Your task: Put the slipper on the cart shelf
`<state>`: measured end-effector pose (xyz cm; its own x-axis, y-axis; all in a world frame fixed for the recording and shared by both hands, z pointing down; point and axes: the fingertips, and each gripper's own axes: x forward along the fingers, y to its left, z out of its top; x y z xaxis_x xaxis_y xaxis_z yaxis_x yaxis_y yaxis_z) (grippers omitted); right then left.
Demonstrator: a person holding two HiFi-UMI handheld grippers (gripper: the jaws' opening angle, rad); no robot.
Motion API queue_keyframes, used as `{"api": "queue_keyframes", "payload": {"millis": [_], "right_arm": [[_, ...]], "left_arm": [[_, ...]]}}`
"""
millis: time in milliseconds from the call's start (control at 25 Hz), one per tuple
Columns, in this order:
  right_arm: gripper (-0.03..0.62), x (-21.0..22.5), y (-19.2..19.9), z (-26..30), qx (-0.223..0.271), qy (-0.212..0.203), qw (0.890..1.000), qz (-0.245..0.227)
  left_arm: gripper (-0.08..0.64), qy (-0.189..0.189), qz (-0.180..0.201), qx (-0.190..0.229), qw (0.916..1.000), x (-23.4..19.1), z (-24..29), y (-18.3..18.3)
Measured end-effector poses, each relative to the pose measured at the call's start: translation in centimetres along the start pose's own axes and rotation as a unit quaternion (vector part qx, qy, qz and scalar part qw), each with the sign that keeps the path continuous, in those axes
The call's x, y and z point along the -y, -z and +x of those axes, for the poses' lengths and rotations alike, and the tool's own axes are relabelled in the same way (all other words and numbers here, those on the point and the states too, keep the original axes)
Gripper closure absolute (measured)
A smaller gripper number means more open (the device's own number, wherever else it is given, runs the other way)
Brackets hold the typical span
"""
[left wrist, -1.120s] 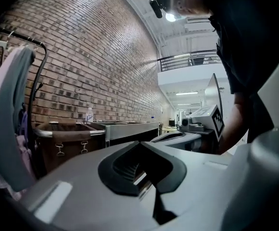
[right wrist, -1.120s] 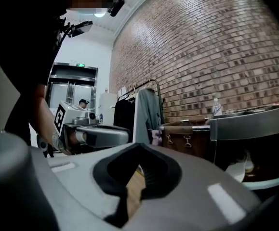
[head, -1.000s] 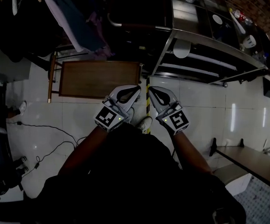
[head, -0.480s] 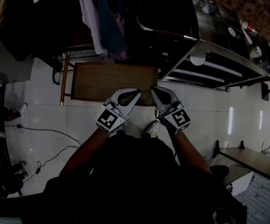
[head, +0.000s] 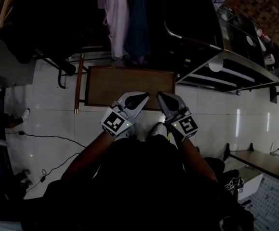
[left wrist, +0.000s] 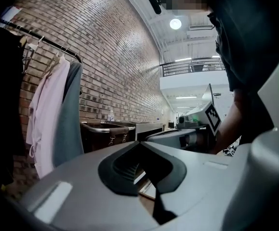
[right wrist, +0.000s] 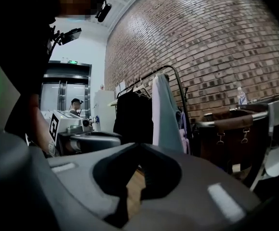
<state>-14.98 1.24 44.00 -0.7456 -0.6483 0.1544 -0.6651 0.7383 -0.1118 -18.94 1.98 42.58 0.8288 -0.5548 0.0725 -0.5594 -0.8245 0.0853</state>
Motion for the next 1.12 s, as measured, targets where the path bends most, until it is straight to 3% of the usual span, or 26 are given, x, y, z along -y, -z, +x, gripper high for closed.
{"api": "queue_keyframes", "payload": {"millis": [560,800,1120], "right_arm": [[0.591,0.2,-0.3,-1.8,-0.001,-0.021,1.0,0.015],[0.591,1.1,0.3,-2.5,0.011,-0.03,0.999,-0.008],[0.591,1.3,-0.4,-2.3,0.004,-0.033,0.999,-0.004]], "left_arm": [[0.56,-0.013,-0.004,0.001,0.9999,1.9,2.0,0.0],[0.56,-0.015,0.002,-0.002,0.9999,2.5,2.8,0.3],[0.56,-0.017,0.018,-0.002,0.9997,2.2,3.0,0.9]]}}
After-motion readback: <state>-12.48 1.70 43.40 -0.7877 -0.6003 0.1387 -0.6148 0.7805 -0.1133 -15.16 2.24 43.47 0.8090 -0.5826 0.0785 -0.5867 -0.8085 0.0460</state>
